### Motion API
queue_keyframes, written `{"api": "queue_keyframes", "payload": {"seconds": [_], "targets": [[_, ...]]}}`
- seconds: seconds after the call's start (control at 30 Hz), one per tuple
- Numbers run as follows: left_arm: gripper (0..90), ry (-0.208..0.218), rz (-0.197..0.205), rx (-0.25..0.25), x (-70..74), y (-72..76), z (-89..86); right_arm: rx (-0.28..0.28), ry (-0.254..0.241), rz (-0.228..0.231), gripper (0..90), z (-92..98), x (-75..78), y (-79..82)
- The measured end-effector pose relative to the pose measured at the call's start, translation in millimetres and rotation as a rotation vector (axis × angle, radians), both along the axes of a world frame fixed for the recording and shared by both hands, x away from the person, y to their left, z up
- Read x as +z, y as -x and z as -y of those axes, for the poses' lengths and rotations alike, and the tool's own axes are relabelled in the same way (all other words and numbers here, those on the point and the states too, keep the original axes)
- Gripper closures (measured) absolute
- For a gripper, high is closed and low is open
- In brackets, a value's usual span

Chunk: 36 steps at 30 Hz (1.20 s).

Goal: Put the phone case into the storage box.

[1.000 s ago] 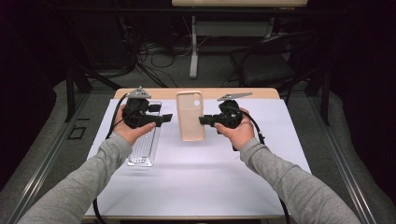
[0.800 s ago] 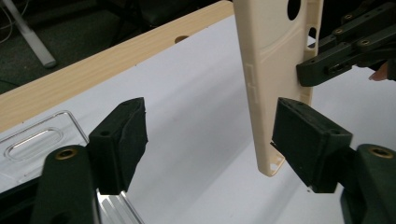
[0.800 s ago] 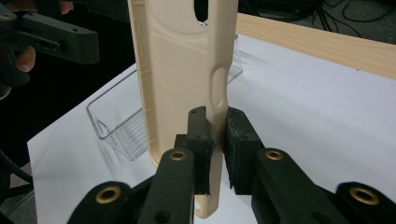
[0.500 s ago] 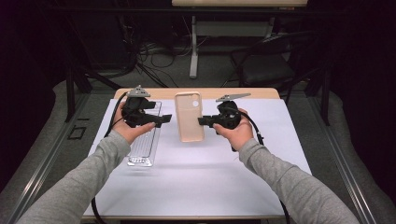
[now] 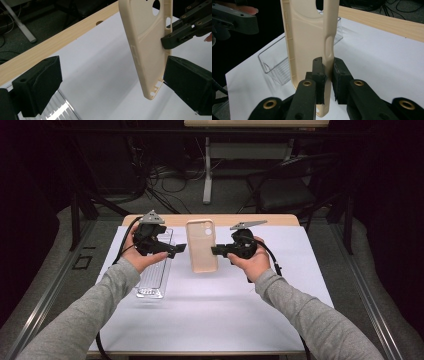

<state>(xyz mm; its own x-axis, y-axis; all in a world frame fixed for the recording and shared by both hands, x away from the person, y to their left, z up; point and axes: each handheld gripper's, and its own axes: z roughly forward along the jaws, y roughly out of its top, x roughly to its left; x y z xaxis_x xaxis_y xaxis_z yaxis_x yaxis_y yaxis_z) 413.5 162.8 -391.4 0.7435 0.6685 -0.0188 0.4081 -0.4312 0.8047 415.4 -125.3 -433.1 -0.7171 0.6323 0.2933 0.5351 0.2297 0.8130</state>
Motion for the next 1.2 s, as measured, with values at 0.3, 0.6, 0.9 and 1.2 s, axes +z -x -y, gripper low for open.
{"api": "queue_keyframes", "payload": {"seconds": [0.3, 0.6, 0.9, 1.2], "targets": [[2.4, -0.047, 0.033, -0.011, 5.5, -0.4, 7.7, 0.006, 0.01, 0.002, 81.5, -2.0, -1.0, 1.0], [2.4, -0.074, 0.056, -0.006, 10.9, -4.5, 11.2, 0.011, 0.012, 0.004, 81.5, -4.8, -2.1, 2.3], [3.2, -0.11, 0.079, -0.012, 16.1, -7.6, 21.2, 0.015, 0.012, 0.005, 81.5, -6.0, -3.1, 2.2], [7.6, -0.134, 0.096, -0.02, 23.4, -11.9, 31.9, 0.013, 0.012, 0.005, 81.5, -7.0, -3.4, 2.9]]}}
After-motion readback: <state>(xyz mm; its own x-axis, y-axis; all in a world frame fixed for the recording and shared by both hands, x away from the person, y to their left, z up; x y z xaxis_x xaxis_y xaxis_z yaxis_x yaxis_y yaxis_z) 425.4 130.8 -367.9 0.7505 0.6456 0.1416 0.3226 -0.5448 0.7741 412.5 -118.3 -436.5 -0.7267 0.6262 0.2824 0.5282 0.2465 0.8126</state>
